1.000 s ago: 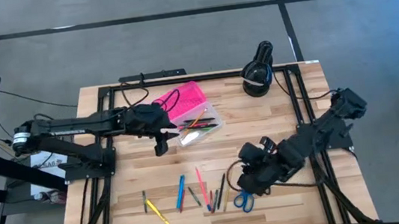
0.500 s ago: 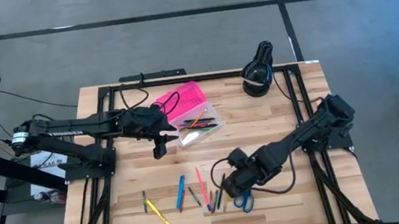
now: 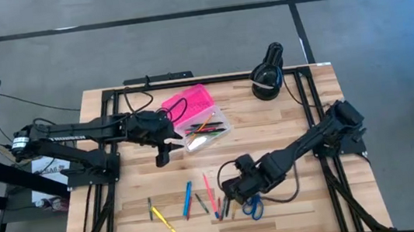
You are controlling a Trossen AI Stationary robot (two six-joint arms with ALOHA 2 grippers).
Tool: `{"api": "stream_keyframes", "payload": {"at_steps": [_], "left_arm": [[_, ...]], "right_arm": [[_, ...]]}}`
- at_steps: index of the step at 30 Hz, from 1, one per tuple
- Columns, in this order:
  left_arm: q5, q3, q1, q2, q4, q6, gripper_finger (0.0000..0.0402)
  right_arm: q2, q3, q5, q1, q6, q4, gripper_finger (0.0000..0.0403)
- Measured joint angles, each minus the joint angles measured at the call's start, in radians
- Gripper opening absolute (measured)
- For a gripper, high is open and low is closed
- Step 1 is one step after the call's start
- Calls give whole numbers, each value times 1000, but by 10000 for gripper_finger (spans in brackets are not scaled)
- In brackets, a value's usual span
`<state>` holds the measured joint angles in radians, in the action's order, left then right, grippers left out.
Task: Pick & place school supplies into a supply box
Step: Put the yellow pencil into the pink supply box
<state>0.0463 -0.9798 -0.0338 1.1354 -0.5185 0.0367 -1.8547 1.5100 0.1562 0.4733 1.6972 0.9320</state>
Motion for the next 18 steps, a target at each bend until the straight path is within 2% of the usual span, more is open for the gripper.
{"api": "stream_keyframes", "payload": {"at_steps": [2,4,6,8,10,12,18], "left_arm": [[1,0,0,-7,-17,-9,137],[1,0,0,-14,-25,-19,137],[1,1,0,-27,-45,-31,137],[0,0,0,-44,-48,-42,137],[-4,1,0,-60,-65,-45,137],[-16,0,-1,-79,-67,-48,137],[-32,0,-6,-122,-88,-60,137]], "right_arm": [[-21,-5,3,7,13,-11,111],[-62,4,-4,7,14,-112,111],[-89,-5,-12,8,17,-90,111],[-126,13,-31,5,56,-146,111],[-137,7,-48,8,88,-88,111],[-160,12,-64,11,119,-138,111],[-178,9,-72,17,170,-131,111]]}}
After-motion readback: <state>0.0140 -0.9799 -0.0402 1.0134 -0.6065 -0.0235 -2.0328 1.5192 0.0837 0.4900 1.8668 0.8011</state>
